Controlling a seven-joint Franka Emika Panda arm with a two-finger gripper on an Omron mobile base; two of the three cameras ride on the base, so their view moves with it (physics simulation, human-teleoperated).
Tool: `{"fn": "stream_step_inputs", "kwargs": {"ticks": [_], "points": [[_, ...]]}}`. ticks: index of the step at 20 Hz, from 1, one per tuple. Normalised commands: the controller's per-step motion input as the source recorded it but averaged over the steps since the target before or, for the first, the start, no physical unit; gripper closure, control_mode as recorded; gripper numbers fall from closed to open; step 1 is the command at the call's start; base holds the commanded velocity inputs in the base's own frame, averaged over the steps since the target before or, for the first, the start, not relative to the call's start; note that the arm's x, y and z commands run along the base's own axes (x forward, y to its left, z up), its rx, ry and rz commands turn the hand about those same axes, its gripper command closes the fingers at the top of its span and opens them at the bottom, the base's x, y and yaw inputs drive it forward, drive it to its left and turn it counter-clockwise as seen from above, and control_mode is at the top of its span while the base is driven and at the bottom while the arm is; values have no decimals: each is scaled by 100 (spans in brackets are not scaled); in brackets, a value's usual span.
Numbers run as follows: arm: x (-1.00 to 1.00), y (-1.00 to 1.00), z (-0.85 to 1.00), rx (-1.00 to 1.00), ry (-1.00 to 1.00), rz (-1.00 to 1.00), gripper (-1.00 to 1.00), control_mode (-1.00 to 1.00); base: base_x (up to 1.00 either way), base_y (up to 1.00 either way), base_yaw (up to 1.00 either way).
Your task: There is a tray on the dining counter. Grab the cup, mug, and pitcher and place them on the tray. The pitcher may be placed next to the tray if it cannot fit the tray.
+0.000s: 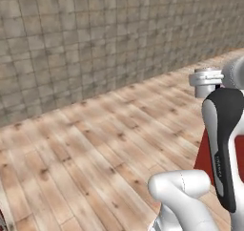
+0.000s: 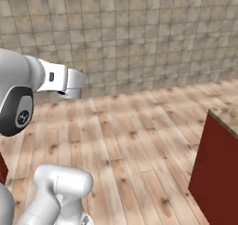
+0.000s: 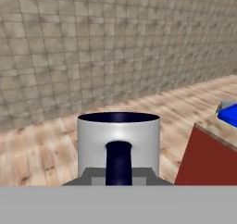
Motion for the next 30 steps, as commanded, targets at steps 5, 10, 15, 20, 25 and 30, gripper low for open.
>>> {"fn": "stream_step_inputs", "kwargs": {"ticks": [5,10,15,20,25,30], "points": [[0,0,0,0,0,0,100,100,100,58,-57],[0,0,0,0,0,0,100,100,100,65,-55],[0,0,0,0,0,0,100,100,99,72,-53],[0,0,0,0,0,0,100,100,92,80,-54],[0,0,0,0,0,0,100,100,74,74,-51],[0,0,0,0,0,0,100,100,69,75,-50]]}}
